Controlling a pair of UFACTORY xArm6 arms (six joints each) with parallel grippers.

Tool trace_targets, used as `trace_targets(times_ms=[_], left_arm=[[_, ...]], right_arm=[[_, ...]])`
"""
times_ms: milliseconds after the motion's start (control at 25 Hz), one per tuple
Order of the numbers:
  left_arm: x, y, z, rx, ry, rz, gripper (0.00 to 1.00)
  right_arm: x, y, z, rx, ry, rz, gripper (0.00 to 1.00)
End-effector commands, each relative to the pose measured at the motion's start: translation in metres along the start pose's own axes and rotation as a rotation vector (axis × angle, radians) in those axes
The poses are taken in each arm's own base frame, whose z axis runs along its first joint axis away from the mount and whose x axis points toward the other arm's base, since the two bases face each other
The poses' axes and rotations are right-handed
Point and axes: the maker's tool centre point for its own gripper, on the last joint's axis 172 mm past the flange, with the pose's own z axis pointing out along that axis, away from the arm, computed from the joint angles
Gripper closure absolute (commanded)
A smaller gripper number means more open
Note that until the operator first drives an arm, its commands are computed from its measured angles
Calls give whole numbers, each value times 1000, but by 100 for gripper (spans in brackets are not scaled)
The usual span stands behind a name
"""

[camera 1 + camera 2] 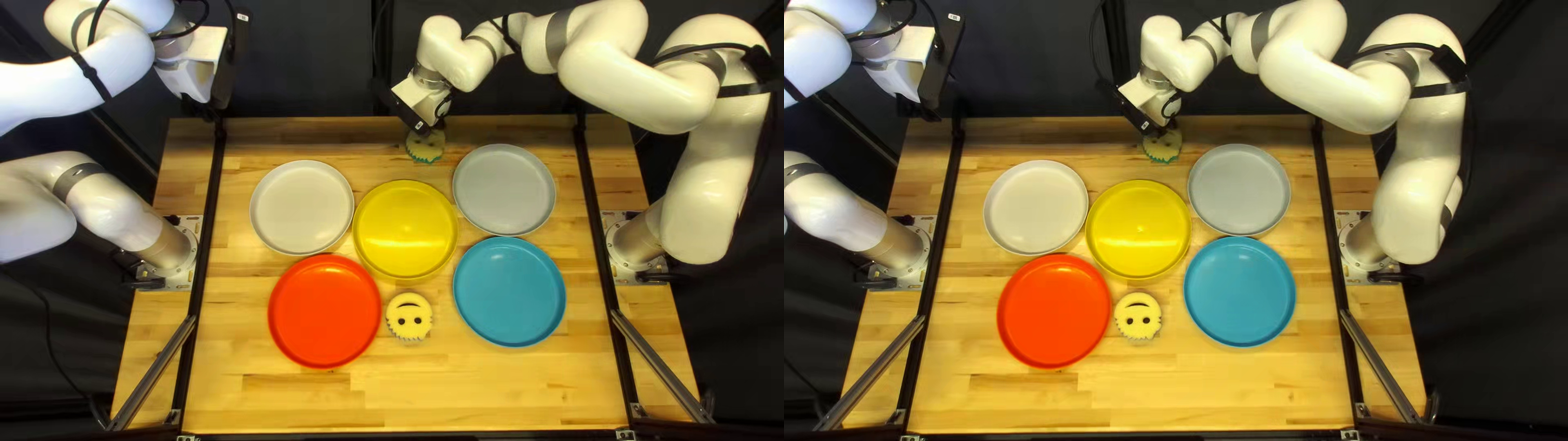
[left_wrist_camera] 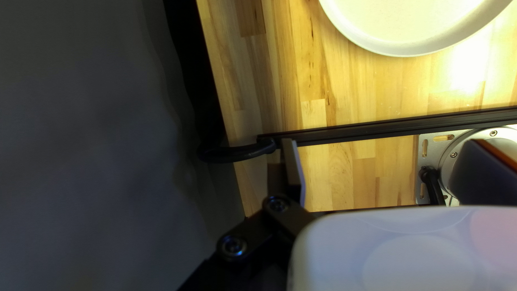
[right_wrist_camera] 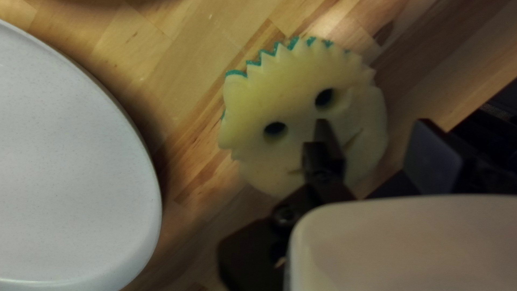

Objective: Pick up sponge and scrub the plate

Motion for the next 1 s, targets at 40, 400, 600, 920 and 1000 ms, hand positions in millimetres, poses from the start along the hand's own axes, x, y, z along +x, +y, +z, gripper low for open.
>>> trace_targets(times_ms=[40, 400, 600, 920, 1000], left_arm=[[0, 0, 0, 0, 0, 0, 0], [0, 0, 0, 0, 0, 0, 0], [0, 0, 0, 0, 0, 0, 0], [0, 0, 0, 0, 0, 0, 0], [0, 0, 0, 0, 0, 0, 0]], right_arm=[[-39, -31, -35, 40, -14, 78, 0], [-126, -79, -102, 100, -32, 236, 0], [-164, -107, -139, 110, -77, 392, 0], [-217, -190, -185, 79, -136, 595, 0], [-217, -190, -185, 79, -136, 595, 0]])
